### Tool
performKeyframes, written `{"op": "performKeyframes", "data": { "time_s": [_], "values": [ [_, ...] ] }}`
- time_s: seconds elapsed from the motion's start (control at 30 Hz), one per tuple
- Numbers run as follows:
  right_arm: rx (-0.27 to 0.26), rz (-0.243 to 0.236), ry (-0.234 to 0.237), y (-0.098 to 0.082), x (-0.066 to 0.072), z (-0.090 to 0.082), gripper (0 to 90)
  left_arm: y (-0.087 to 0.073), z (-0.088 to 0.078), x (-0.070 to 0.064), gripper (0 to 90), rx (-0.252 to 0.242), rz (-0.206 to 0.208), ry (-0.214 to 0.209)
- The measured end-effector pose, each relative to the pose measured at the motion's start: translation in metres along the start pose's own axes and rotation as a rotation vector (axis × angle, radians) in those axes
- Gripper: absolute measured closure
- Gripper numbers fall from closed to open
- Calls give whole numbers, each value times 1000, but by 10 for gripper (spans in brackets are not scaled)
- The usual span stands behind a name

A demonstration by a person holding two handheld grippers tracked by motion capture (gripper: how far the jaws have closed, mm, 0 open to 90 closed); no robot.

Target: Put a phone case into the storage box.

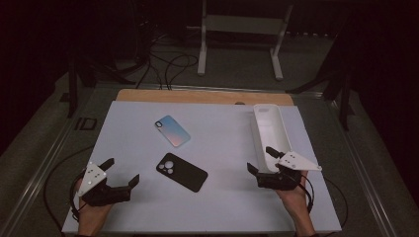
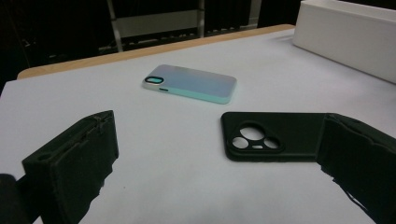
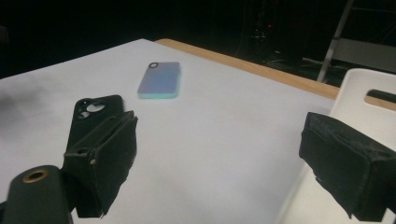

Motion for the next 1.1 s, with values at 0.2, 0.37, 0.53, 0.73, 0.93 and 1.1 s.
{"op": "performKeyframes", "data": {
  "time_s": [0.2,0.37,0.53,0.73,0.93,1.1],
  "values": [
    [-7,15,-1,-3,-5,-2,101,0,0,0,0,-1,0,-1],
    [22,14,24,0,-2,4,90,0,0,-1,0,2,4,0],
    [53,16,37,8,1,11,89,-1,2,-2,0,9,10,-1],
    [98,-14,77,37,15,36,75,-1,3,-3,0,10,10,-1],
    [136,-55,87,62,23,57,74,-1,3,-2,0,12,10,0],
    [197,-89,86,91,33,87,74,-1,3,-1,0,11,8,1]
  ]
}}
Point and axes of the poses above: each handheld gripper's, and its own axes: z roughly forward along the jaws, y roughly out of its top, x roughly to its left, the point moved 7 cm from there along z, roughly forward along the jaws, and after that the axes turned 5 degrees about x, right-handed, at the moved point
